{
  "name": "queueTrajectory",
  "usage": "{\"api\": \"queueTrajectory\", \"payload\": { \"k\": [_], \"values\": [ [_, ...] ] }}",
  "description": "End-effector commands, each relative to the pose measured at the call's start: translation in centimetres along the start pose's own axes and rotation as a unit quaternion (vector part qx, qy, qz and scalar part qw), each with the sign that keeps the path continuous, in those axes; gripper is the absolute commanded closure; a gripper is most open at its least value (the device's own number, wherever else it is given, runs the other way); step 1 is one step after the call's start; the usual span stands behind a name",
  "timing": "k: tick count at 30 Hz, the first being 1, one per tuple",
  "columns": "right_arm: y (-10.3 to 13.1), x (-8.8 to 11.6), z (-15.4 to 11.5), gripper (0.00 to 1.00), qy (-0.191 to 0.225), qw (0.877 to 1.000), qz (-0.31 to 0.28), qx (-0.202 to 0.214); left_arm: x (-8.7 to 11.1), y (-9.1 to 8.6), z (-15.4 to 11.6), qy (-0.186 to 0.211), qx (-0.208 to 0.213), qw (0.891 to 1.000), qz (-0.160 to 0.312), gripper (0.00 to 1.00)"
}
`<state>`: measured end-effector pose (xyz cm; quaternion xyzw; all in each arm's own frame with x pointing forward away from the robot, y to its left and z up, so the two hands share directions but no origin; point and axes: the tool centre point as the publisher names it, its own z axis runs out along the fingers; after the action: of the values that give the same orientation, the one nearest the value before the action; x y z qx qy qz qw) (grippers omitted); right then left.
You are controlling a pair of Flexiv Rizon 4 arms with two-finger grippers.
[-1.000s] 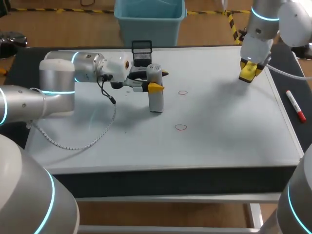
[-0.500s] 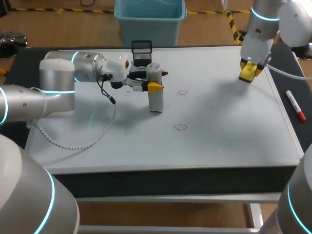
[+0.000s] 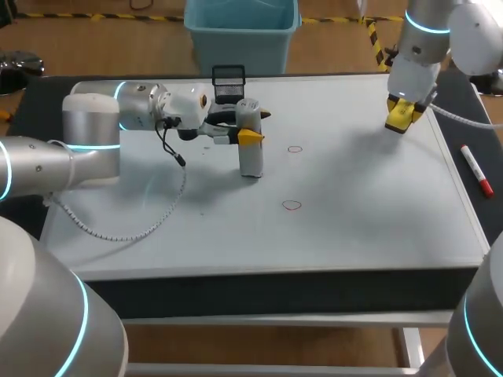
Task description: Pick up the inspection probe, press it on each red-marked spot on the whiteboard one by one, put down the probe, pick up the eraser, and wipe off all the red marks.
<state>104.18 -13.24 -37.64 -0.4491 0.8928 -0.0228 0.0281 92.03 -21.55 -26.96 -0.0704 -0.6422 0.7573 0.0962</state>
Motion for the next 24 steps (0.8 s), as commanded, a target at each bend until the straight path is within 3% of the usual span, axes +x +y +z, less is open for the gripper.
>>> {"api": "queueTrajectory", "payload": {
  "k": [1, 12, 24],
  "values": [
    [0.0, 0.1, -0.1, 1.0, 0.002, 1.0, -0.001, 0.0, 0.1, -1.4, -0.9, -0.009, -0.01, 1.0, 0.002, 1.0],
    [0.0, 0.1, -0.1, 1.0, 0.002, 1.0, -0.001, 0.0, -3.3, -4.8, -8.0, -0.065, -0.028, 0.997, 0.022, 1.0],
    [0.0, 0.1, -0.1, 1.0, 0.002, 1.0, -0.001, 0.0, -6.8, -7.0, -16.9, -0.136, -0.058, 0.988, 0.041, 1.0]
  ]
}}
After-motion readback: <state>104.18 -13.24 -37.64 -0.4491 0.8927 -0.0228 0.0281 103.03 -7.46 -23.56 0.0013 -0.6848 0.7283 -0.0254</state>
